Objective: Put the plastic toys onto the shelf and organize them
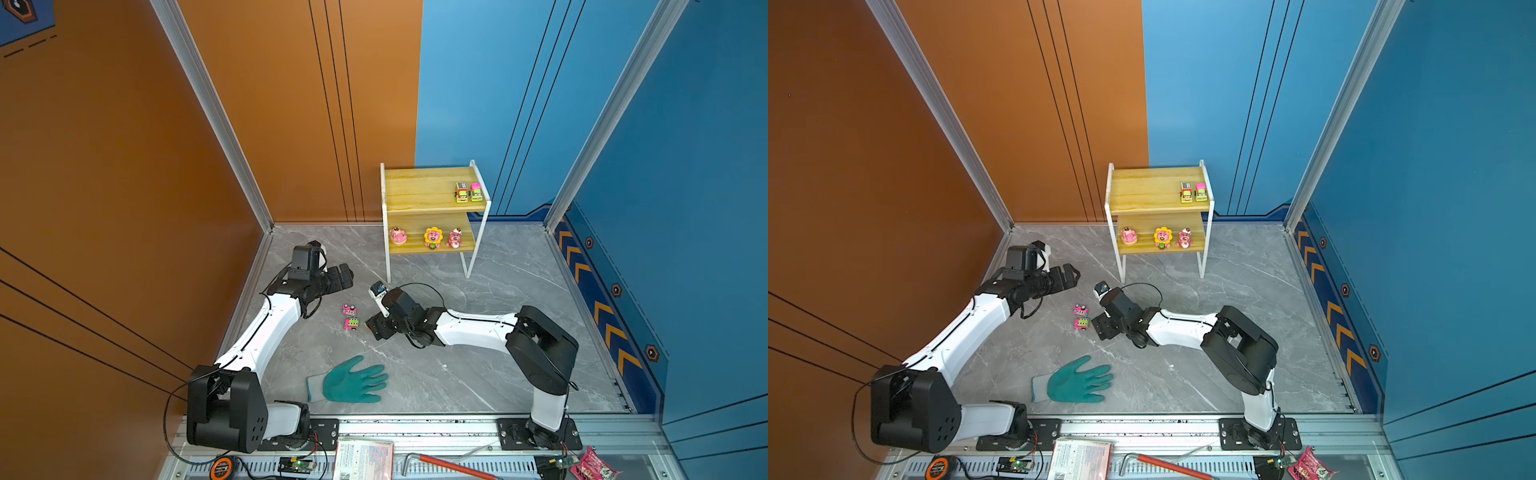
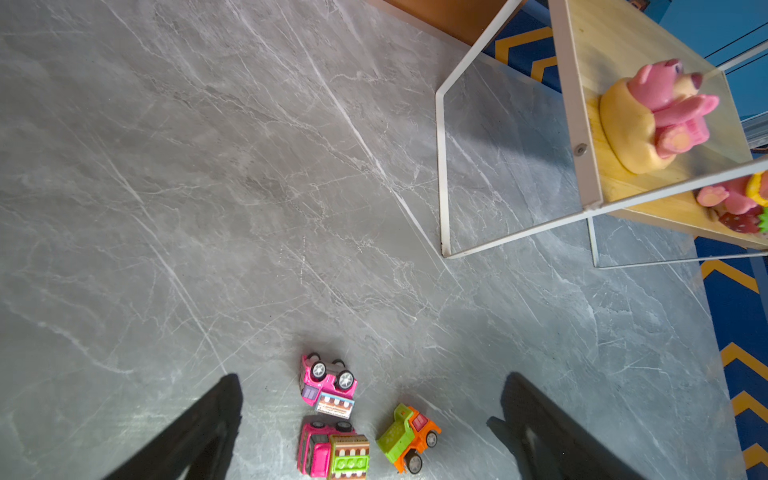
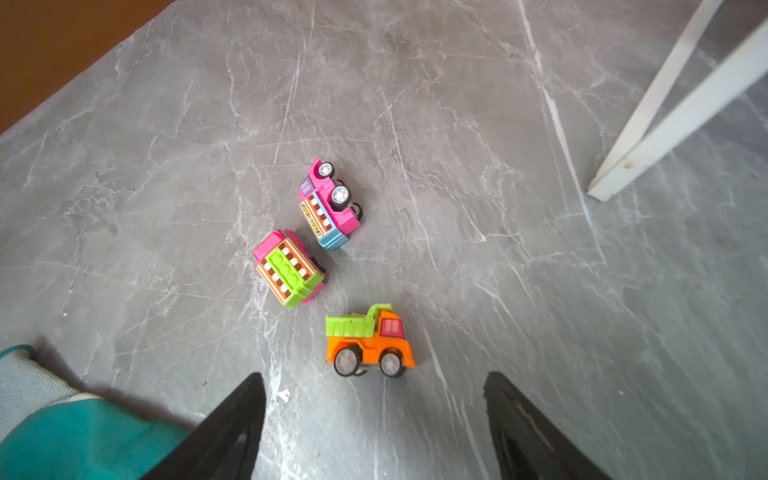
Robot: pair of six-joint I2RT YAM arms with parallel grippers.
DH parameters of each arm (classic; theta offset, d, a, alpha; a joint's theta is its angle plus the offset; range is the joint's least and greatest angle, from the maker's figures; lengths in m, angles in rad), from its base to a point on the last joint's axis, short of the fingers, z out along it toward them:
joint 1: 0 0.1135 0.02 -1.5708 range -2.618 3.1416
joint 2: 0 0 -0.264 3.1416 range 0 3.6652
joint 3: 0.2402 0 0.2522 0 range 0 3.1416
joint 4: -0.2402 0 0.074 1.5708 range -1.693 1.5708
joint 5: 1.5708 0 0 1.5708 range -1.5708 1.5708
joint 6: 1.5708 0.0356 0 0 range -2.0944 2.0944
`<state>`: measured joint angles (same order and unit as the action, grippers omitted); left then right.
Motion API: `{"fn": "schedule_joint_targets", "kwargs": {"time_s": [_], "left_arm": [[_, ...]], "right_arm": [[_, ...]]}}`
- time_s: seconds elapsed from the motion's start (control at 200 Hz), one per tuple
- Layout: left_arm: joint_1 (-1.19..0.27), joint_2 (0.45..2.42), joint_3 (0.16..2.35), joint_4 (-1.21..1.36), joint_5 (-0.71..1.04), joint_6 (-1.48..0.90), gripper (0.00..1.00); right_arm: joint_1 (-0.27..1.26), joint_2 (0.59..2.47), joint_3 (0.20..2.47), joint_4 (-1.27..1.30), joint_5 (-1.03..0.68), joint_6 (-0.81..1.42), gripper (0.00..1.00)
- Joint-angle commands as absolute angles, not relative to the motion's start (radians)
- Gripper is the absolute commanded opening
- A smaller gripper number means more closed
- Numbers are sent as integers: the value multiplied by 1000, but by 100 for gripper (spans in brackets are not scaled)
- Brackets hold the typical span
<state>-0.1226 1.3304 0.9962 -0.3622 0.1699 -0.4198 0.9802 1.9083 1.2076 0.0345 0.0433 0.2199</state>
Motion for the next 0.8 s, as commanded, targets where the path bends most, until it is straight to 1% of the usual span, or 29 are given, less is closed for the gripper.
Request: {"fn": "schedule_joint_targets", "kwargs": {"time_s": [0.0, 0.235, 0.415, 0.636, 0.796], "left_arm": [[-130, 1316, 1010, -357, 189, -417, 98], [-130, 1327, 1014, -358, 198, -418, 98], [-130, 1333, 1015, -357, 201, -418, 98], [-128, 1342, 1020, -357, 209, -420, 98], [-127, 1343, 1022, -357, 212, -423, 98]], "right_arm": [[983, 1953, 1267, -93, 22, 101, 86], [983, 2067, 1447, -298, 9, -1, 87], [976, 2168, 1586, -428, 33, -1, 85], [966, 2222, 1669, -500, 39, 15, 79], [957, 2236, 1699, -524, 26, 22, 71]]}}
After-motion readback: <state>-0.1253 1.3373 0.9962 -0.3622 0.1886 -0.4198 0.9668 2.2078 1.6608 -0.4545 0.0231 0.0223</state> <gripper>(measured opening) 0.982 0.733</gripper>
